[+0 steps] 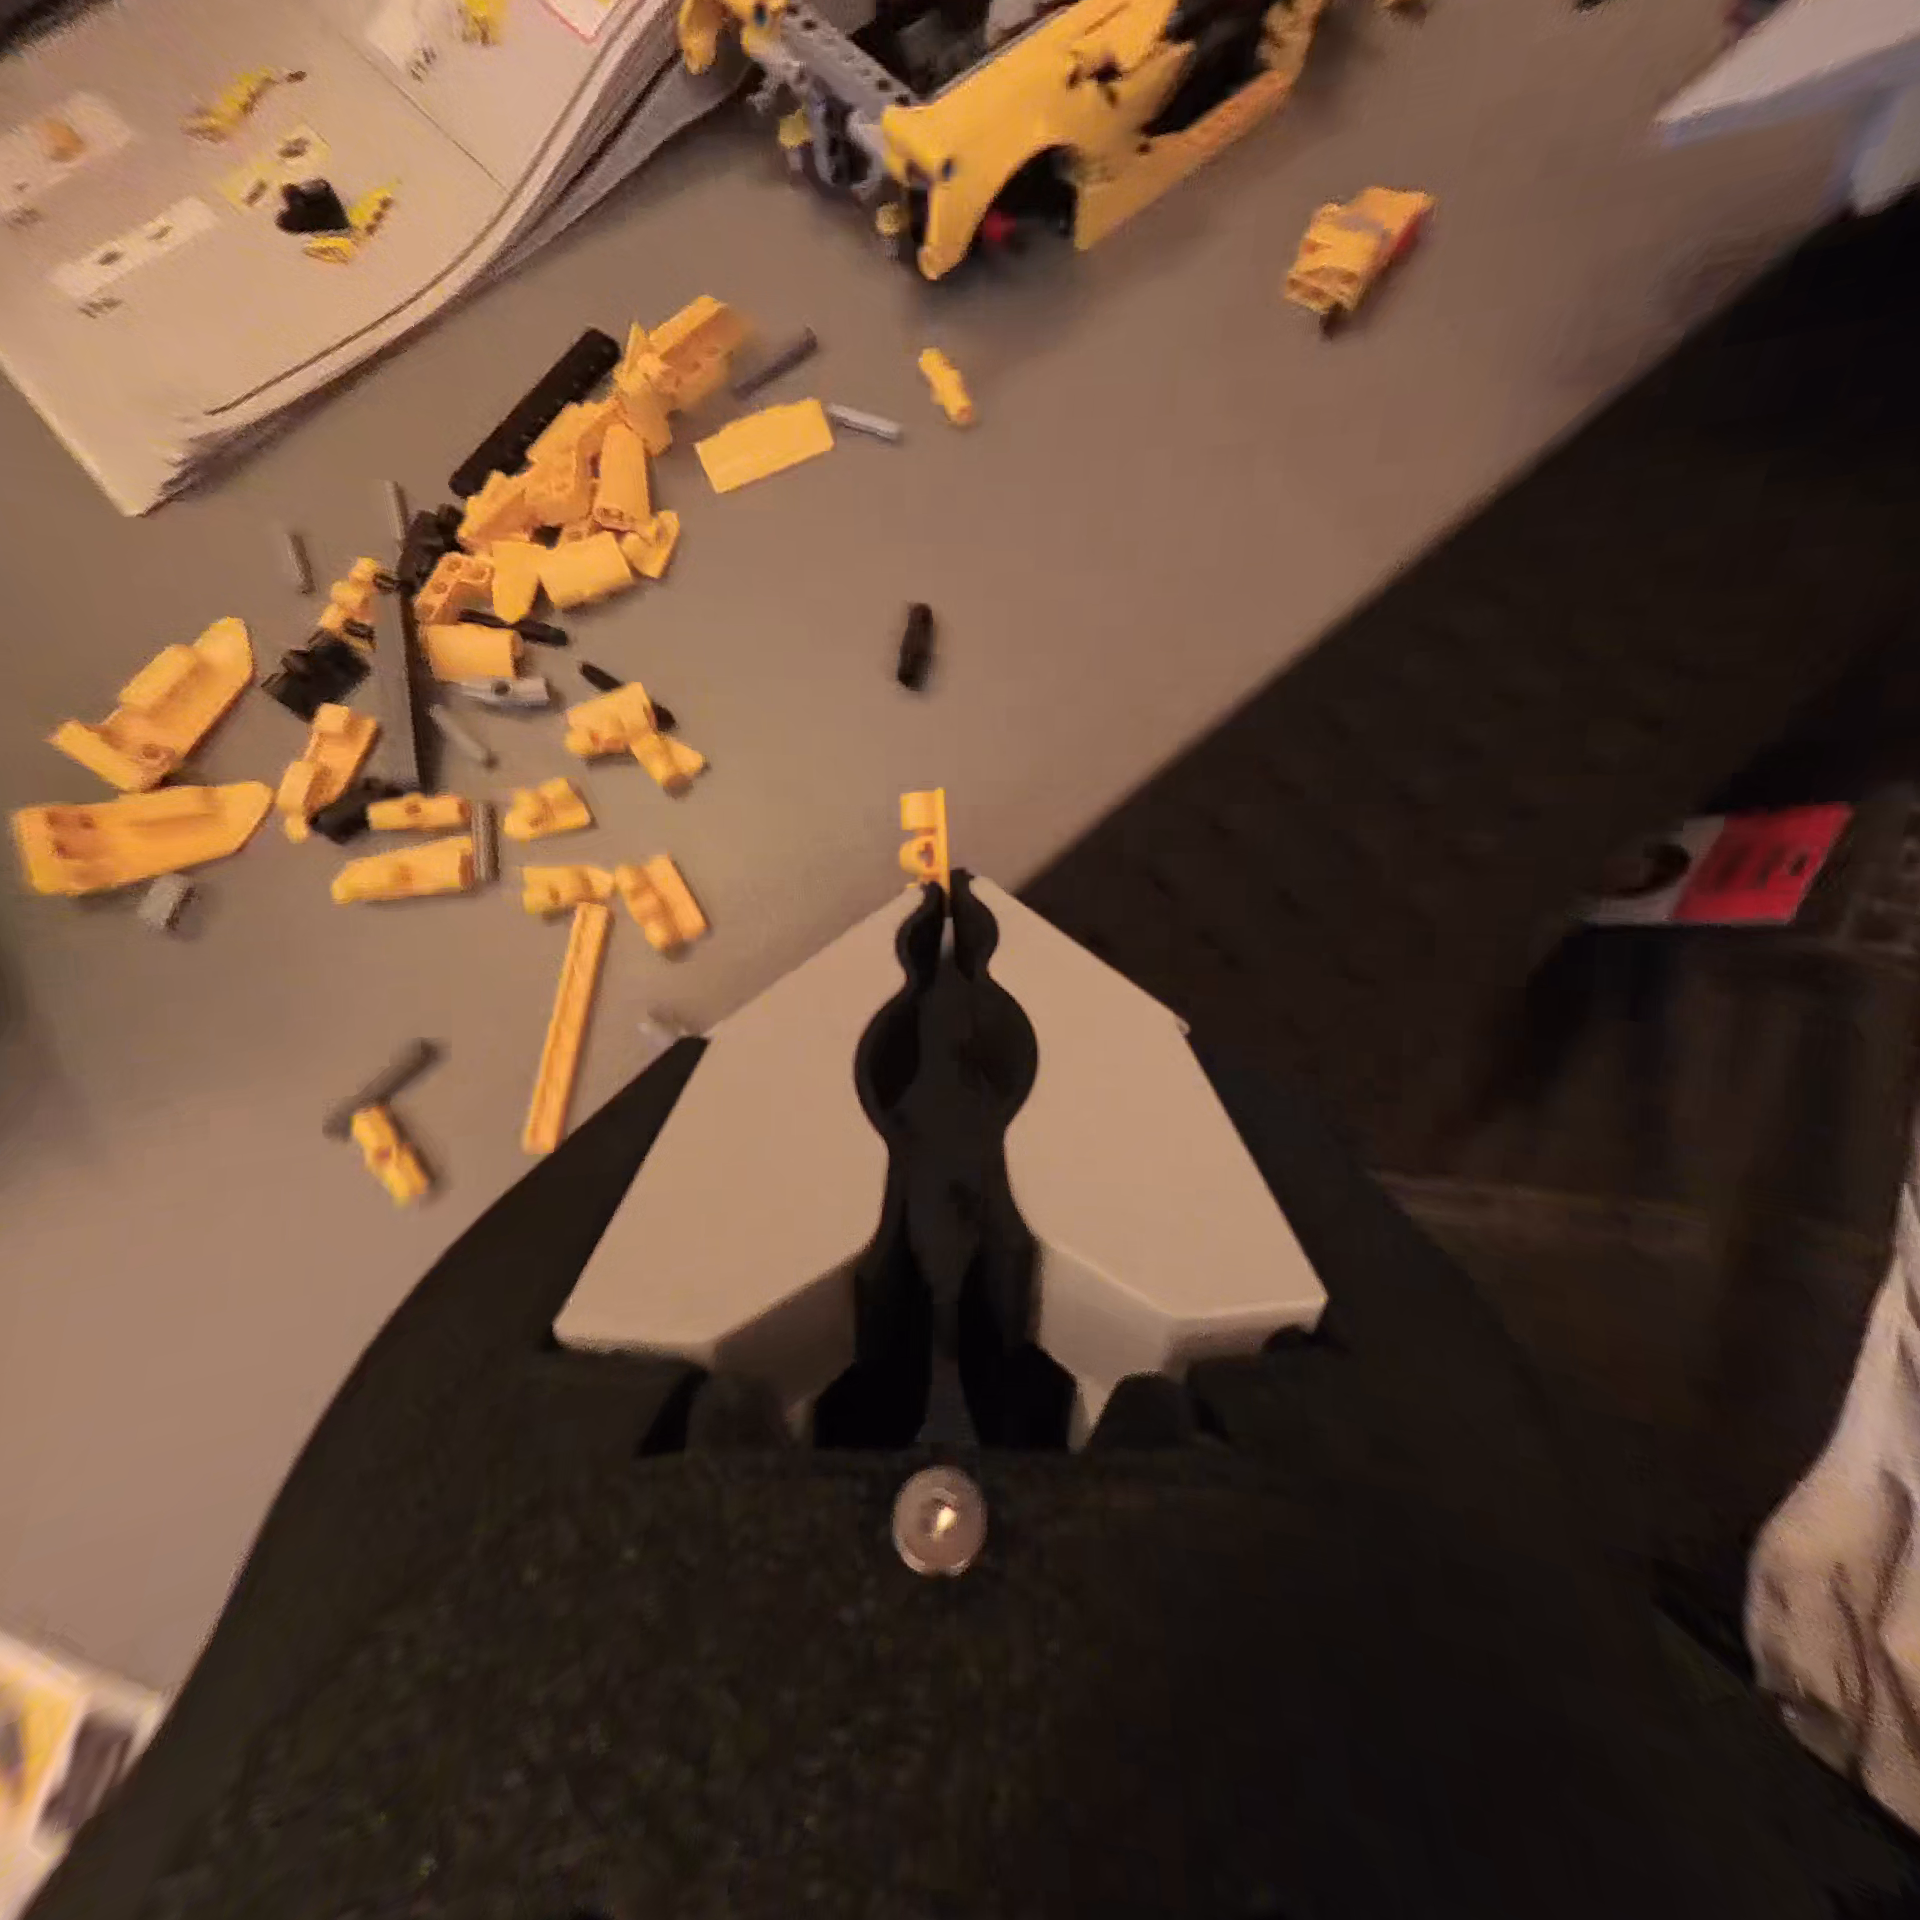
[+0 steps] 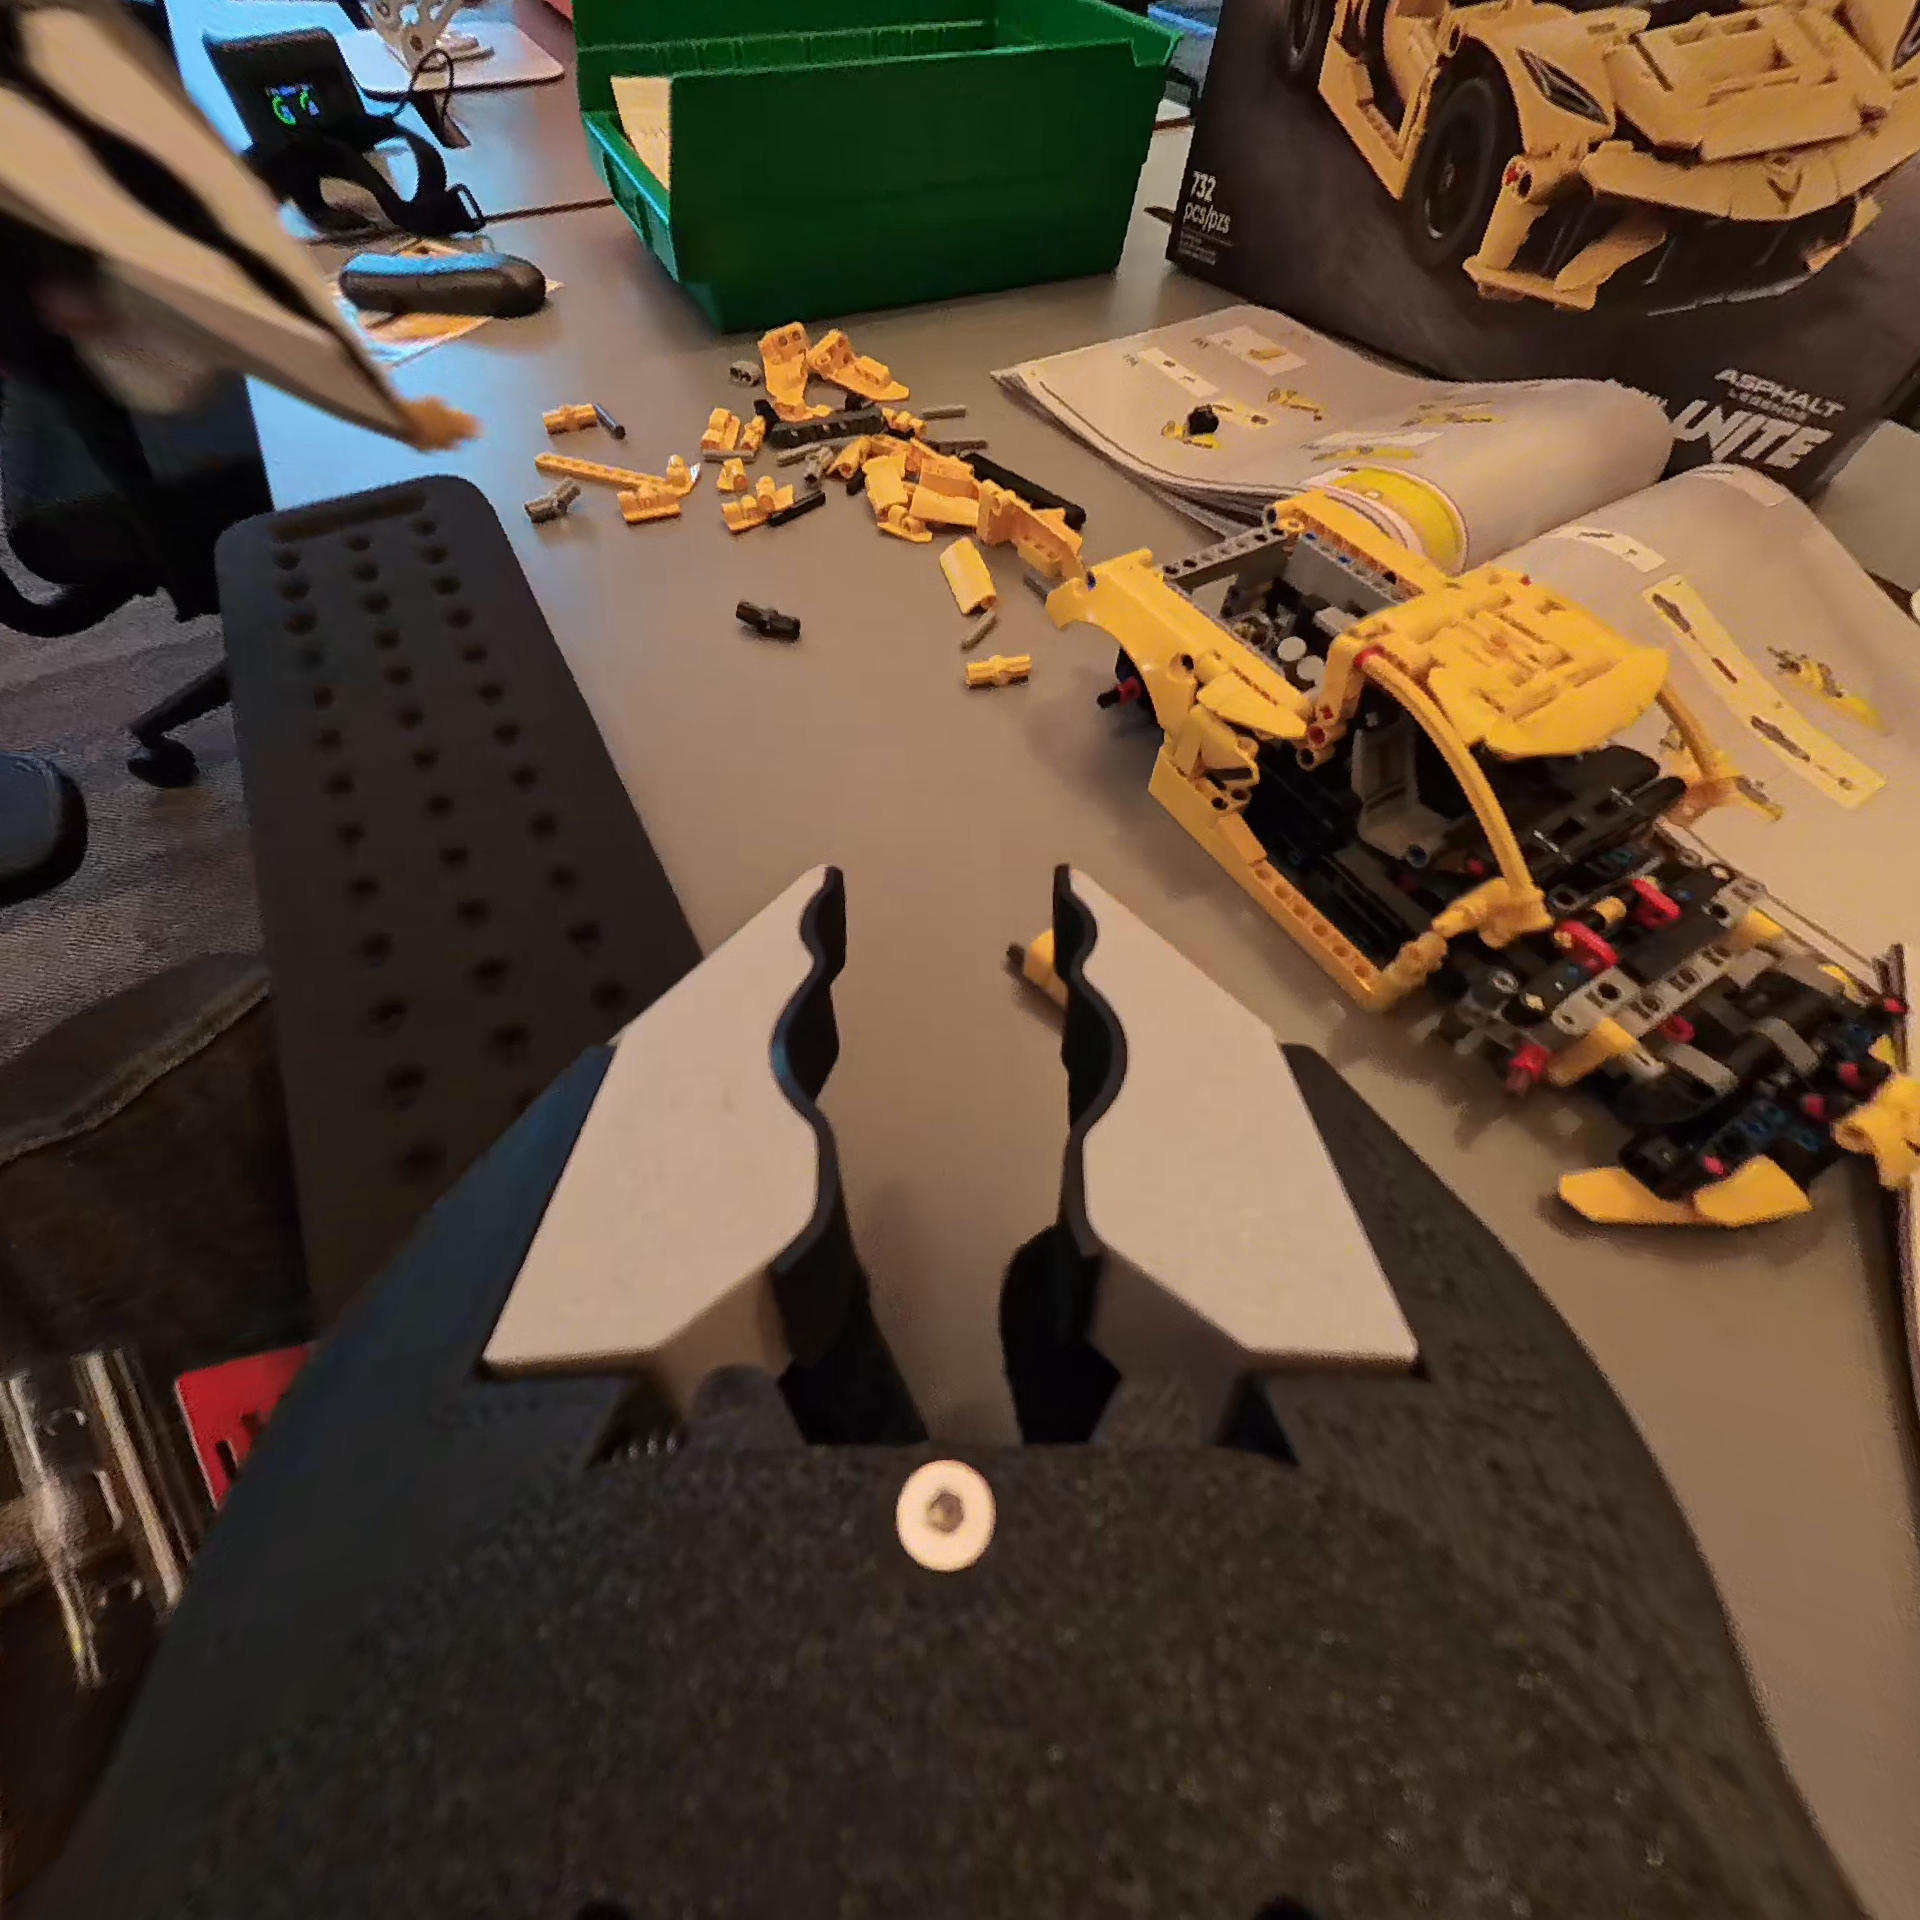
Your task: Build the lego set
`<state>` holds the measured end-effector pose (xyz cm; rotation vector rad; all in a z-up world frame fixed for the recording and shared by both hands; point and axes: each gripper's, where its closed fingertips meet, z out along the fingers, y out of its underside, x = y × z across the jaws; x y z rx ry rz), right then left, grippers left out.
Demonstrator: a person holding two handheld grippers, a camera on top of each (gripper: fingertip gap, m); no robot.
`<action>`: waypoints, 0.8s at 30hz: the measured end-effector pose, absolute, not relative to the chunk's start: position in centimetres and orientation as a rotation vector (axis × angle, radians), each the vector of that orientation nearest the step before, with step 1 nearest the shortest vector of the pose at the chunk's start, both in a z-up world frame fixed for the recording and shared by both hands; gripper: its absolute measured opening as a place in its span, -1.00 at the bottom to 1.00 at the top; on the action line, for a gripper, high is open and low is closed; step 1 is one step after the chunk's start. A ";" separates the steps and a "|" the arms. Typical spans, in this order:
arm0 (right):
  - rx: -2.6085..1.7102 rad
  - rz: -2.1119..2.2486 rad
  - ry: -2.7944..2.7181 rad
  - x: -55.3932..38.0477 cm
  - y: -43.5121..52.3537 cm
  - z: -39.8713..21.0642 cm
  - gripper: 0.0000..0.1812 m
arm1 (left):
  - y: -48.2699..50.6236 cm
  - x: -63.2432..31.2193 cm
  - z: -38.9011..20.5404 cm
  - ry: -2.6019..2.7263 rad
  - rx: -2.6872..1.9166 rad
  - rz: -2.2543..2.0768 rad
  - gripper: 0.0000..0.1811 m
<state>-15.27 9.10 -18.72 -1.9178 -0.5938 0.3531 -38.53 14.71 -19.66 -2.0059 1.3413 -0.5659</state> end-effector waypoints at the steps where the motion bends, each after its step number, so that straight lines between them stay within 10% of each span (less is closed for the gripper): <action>1: -1.919 0.364 -0.598 -15.7 9.5 -18.8 -0.58 | 16.2 -37.7 -20.3 1.347 -2.027 -0.585 -0.99; 24: -2.067 0.337 -1.177 -30.3 19.9 -25.1 -0.67 | 21.3 -43.5 -20.4 0.990 -2.064 -0.666 -0.72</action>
